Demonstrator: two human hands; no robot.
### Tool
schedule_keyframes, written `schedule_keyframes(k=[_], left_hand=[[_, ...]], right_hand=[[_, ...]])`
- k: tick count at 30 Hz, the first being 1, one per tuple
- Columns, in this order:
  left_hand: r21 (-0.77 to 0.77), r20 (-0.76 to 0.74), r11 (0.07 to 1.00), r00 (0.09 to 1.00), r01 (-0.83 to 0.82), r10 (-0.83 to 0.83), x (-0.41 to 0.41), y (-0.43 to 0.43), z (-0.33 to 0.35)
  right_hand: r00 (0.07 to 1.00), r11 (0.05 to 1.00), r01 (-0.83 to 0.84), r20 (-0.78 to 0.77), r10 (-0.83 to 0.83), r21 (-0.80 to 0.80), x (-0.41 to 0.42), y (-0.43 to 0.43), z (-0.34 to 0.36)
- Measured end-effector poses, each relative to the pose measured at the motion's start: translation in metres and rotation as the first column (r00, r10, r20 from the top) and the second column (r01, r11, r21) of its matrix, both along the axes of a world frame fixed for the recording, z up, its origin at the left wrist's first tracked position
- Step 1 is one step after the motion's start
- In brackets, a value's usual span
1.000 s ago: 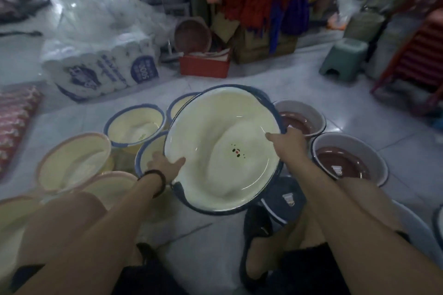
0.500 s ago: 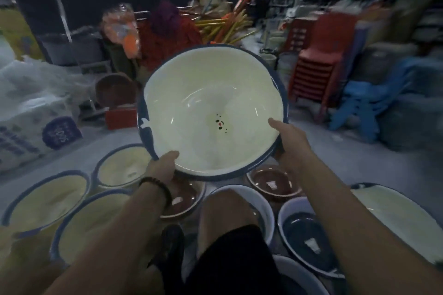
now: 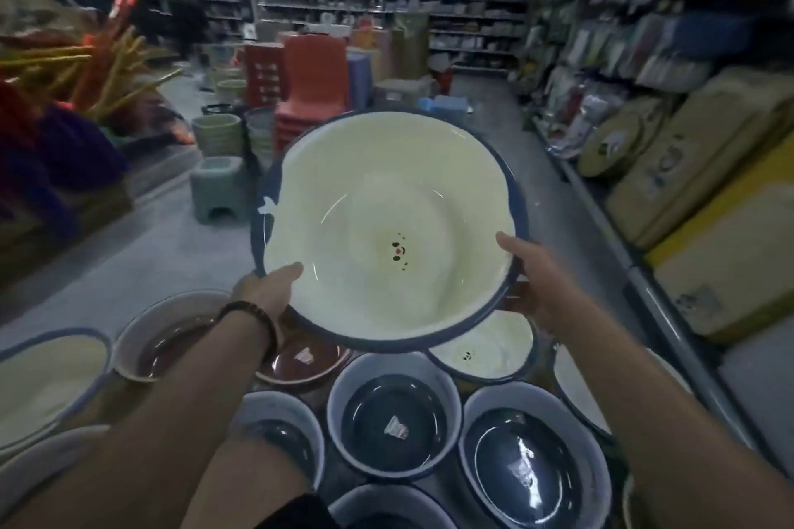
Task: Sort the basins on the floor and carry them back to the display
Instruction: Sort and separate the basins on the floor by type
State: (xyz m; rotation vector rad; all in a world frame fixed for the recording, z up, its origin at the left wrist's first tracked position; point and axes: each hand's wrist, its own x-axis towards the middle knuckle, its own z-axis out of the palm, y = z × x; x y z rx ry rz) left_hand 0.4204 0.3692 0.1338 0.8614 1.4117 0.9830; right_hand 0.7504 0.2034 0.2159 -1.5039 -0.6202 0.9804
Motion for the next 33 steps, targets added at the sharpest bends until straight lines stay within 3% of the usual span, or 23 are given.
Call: schedule_keyframes(k=[2, 6, 9, 13, 18, 21, 24, 27, 30, 33], left_hand=[[0.027, -0.022, 0.998, 0.999, 0.05, -0.049, 0.029, -0.018, 0.033], [0.069, 0.144, 0.984, 0.975, 0.162, -0.171, 0.099, -0.052, 0.048], [-0.071, 0.227, 0.937, 0.921, 0.341, -0.318, 0.155, -0.074, 0.018], [-0.226, 0.427, 0.927, 0.886, 0.298, -0.18, 0.205, -0.076, -0.03], [-0.229, 0.386, 0.929, 0.903, 0.291, -0.188, 0.256, -0.063, -0.072], [-0.216, 0.377, 0.896, 0.88, 0.387, -0.289, 0.273, -0.054, -0.092], [-0.252, 0.265, 0.794, 0.828, 0.553, -0.493, 0.274, -0.036, -0.109], [-0.315, 0.065, 0.72, 0.77, 0.619, -0.634, 0.267, -0.024, -0.123], [-0.321, -0.259, 0.629, 0.574, 0.708, -0.777, 0.254, -0.017, -0.137], [-0.32, -0.365, 0.529, 0.413, 0.786, -0.834, 0.243, -0.014, -0.143]], right_hand=[[0.997, 0.997, 0.08, -0.004, -0.08, 0.011, 0.02, -0.007, -0.011], [0.946, 0.957, 0.289, -0.158, -0.284, 0.006, 0.038, -0.014, -0.045], [0.894, 0.924, 0.382, -0.242, -0.376, -0.027, 0.044, -0.014, -0.076], [0.844, 0.874, 0.482, -0.233, -0.483, -0.066, 0.048, -0.017, -0.112], [0.78, 0.877, 0.465, -0.412, -0.47, -0.12, 0.035, 0.01, -0.176], [0.69, 0.819, 0.551, -0.466, -0.554, -0.157, 0.038, 0.035, -0.212], [0.58, 0.77, 0.596, -0.54, -0.61, -0.228, 0.067, 0.054, -0.242], [0.535, 0.739, 0.609, -0.539, -0.651, -0.288, 0.091, 0.073, -0.272], [0.507, 0.7, 0.625, -0.503, -0.7, -0.344, 0.1, 0.09, -0.302], [0.497, 0.686, 0.626, -0.488, -0.718, -0.371, 0.102, 0.104, -0.33]])
